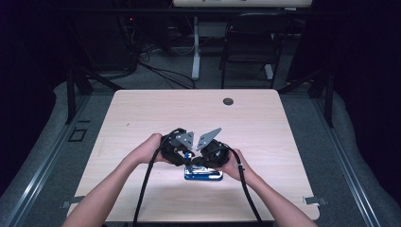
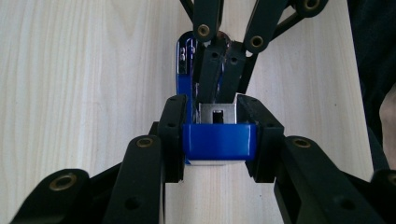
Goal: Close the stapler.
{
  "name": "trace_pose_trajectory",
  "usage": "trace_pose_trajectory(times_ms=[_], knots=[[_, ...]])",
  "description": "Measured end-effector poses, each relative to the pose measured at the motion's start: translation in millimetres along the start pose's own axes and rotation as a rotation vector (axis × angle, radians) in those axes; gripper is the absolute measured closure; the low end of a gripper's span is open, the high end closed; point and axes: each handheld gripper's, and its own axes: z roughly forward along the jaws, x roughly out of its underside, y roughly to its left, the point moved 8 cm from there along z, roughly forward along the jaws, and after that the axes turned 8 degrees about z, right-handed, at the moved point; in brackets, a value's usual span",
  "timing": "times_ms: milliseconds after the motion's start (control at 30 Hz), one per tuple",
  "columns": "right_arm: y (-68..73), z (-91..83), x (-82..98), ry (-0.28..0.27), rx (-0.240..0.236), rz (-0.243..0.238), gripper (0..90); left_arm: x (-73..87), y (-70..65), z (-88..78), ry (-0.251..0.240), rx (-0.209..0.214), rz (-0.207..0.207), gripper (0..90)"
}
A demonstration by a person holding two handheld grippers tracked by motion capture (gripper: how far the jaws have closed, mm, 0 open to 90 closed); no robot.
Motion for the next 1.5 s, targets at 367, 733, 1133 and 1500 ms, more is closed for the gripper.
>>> trace_pose_trajectory(times_ms=[367,733,1133,1500], knots=[[-3.6,-2.4,1.9,-0.014,-0.004,0.004,88.7,8.0,-1.7,2.5,-0.008,0.021,-0.016,63.4],[-4.2,-9.0,1.5,-0.028,-0.001,0.0,88.6,7.1,-1.2,5.3,-0.023,0.003,-0.019,65.6],[-15.6,-24.0,13.5,-0.036,0.01,0.026,87.6,-6.7,1.4,20.6,-0.053,0.003,-0.02,65.7],[-24.3,-43.6,28.2,-0.037,0.035,0.059,87.6,-12.6,2.5,30.9,-0.056,0.012,-0.025,65.7]])
